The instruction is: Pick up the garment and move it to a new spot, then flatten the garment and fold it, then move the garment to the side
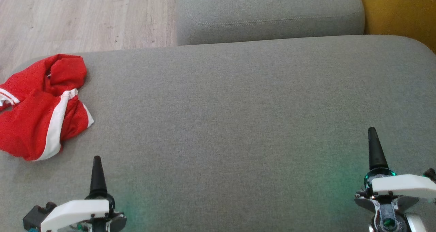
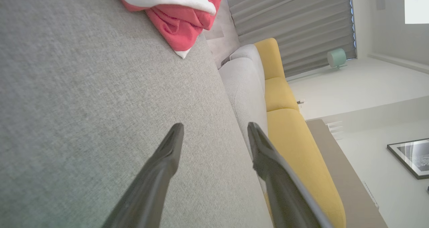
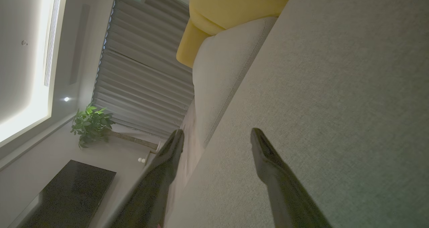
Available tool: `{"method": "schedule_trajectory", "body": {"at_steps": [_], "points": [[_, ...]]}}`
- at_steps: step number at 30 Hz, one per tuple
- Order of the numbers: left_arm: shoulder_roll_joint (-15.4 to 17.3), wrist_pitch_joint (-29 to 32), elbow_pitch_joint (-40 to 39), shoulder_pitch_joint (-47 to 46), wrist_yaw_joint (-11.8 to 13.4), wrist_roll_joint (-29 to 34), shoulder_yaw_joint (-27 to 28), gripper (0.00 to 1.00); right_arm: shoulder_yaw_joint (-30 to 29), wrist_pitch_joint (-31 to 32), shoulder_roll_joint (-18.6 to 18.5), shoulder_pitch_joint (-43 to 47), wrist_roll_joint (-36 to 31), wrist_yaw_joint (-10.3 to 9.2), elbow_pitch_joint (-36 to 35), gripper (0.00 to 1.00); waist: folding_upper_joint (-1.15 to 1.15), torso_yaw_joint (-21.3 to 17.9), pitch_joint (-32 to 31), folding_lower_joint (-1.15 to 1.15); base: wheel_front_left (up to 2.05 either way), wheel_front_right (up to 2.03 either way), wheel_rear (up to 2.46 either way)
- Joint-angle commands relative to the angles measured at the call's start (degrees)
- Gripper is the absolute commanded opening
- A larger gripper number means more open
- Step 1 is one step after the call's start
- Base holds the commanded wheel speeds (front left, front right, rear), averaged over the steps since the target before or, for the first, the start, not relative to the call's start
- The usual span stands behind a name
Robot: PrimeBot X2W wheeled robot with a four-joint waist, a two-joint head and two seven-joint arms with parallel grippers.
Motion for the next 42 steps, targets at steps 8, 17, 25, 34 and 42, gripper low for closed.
{"method": "schedule_trajectory", "body": {"at_steps": [8,17,25,34,42], "points": [[0.3,-1.8,-1.9,-2.5,0.1,7.4,-0.6,1.00,1.5,-2.0,-1.0,-1.7,-7.4,0.17,-3.4,1.00,0.00,0.0,0.0,0.00,0.00,0.00,0.00],[0.5,-3.4,-1.7,-2.9,0.0,15.1,-1.4,1.00,2.6,-3.5,-1.3,-1.6,-14.9,0.20,-4.2,1.00,0.00,0.0,0.0,0.00,0.00,0.00,0.00],[0.9,-4.7,-1.4,-3.3,-0.1,21.7,-2.0,1.00,3.5,-4.8,-1.5,-1.6,-21.5,0.23,-4.7,1.00,0.00,-0.1,0.1,0.00,0.00,0.00,0.00],[1.4,-6.3,-1.1,-3.7,-0.2,29.1,-2.9,1.00,4.4,-6.4,-1.5,-1.6,-28.7,0.26,-5.4,1.00,0.00,-0.2,0.1,0.00,0.00,0.00,0.00],[2.0,-7.6,-0.6,-4.1,-0.2,35.6,-3.7,1.00,5.1,-7.7,-1.8,-1.7,-35.2,0.29,-5.9,1.00,0.00,-0.3,0.1,0.00,0.00,0.00,0.00]]}}
